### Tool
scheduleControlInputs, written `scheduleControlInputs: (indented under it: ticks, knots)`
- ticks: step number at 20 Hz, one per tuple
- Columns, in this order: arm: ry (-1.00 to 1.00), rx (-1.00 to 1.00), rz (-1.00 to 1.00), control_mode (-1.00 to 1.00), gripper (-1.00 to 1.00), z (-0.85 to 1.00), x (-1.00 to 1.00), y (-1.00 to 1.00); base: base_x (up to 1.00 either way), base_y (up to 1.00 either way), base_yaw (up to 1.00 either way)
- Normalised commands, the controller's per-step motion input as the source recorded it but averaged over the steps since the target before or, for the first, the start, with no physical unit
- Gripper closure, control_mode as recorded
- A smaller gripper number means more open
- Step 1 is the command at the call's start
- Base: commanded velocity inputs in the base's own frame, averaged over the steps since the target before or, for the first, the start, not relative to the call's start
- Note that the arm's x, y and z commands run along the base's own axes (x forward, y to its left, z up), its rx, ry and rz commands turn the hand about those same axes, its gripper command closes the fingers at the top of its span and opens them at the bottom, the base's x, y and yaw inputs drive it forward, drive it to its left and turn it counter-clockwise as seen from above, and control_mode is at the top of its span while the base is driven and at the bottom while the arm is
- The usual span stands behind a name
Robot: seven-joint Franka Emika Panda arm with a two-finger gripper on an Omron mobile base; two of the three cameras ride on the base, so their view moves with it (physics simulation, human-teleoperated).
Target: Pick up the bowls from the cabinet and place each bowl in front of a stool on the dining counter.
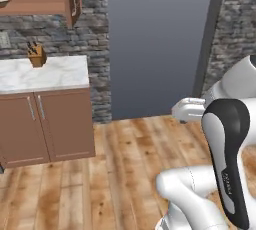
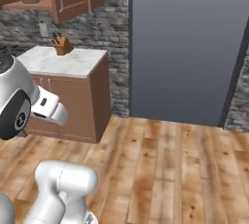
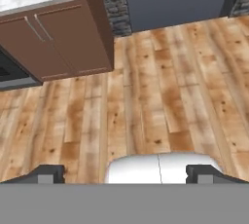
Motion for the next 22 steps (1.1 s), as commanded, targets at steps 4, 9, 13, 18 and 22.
scheduleControlInputs:
  ticks: [4,9,13,18,22]
  knots:
    - [0.00,0.00,0.00,1.00,-1.00,0.00,0.00,0.00,1.00,1.00,0.00]
    - [0.00,0.00,0.00,1.00,-1.00,0.00,0.00,0.00,1.00,1.00,0.00]
    - [0.00,0.00,0.00,1.00,-1.00,0.00,0.00,0.00,1.00,1.00,0.00]
    - [0.00,0.00,0.00,1.00,-1.00,0.00,0.00,0.00,1.00,1.00,-0.03]
    - [0.00,0.00,0.00,1.00,-1.00,0.00,0.00,0.00,0.71,0.96,-0.16]
